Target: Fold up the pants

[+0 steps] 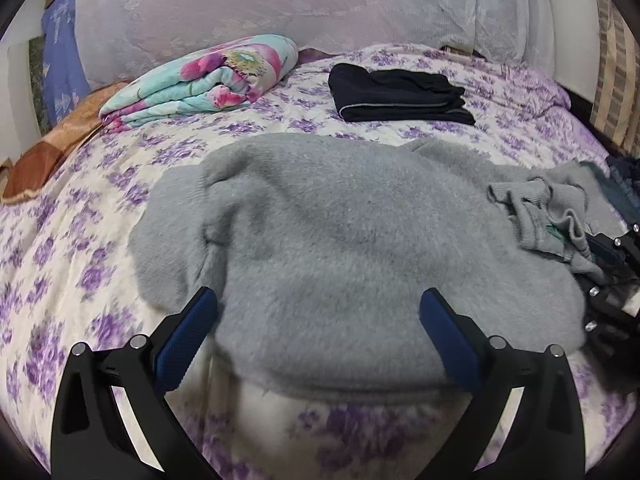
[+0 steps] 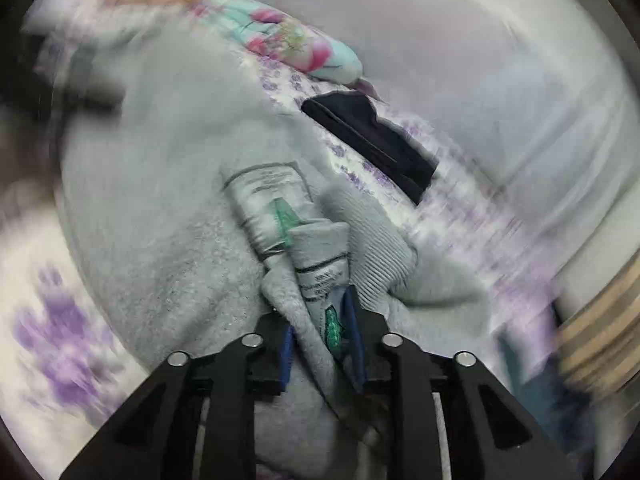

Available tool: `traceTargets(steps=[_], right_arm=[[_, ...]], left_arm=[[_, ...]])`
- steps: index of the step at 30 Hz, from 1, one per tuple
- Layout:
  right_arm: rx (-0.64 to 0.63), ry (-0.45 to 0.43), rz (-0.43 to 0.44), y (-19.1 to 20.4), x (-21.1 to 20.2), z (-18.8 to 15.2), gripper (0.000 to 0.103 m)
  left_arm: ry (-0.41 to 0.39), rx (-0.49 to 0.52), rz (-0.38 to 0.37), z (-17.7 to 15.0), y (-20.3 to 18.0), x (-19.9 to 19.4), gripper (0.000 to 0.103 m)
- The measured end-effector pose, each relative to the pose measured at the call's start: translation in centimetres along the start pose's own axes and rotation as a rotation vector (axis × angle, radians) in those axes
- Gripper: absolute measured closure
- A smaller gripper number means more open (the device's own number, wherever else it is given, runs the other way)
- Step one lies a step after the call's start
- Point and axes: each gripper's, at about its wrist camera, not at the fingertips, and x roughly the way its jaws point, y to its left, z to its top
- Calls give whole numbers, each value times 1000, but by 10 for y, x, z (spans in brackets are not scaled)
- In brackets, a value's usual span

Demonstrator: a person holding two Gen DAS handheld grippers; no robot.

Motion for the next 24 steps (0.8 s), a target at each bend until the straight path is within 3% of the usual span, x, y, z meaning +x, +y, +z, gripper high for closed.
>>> traceTargets(steps=[1, 3, 4, 5, 7, 9, 12, 13, 16, 18, 20, 24], right_arm=[[29, 1, 60, -10, -8, 2, 46], [140, -103, 208, -42, -40, 3, 25], [193, -155, 259, -56, -55, 2, 20], [272, -216, 317, -74, -69, 2, 19], [395, -267, 345, -93, -71, 2, 16], [481, -185, 300, -102, -34, -5, 16], [481, 74, 374, -85, 36, -31, 16], [484, 94, 394, -82, 45, -34, 14], [554, 2, 450, -95, 31, -37, 14], [567, 27, 476, -94, 40, -42, 13], [572, 30, 477, -95, 44, -37, 12], [577, 25, 490, -96, 41, -37, 11]], left_arm=[[2, -13, -8, -2, 3, -3, 4], [26, -63, 18, -10, 18, -9, 4], [34, -91, 14, -15, 26, -12, 4], [50, -142, -28, -21, 39, -15, 4], [57, -241, -109, -29, 61, -19, 4], [39, -347, -181, -35, 85, -26, 4], [31, -481, -320, -36, 111, -26, 4], [26, -505, -338, -36, 114, -25, 4], [5, -604, -437, -29, 126, -14, 4], [2, -649, -492, -18, 129, -3, 4], [6, -643, -501, -5, 125, 9, 4], [79, -585, -387, 10, 115, 32, 4]])
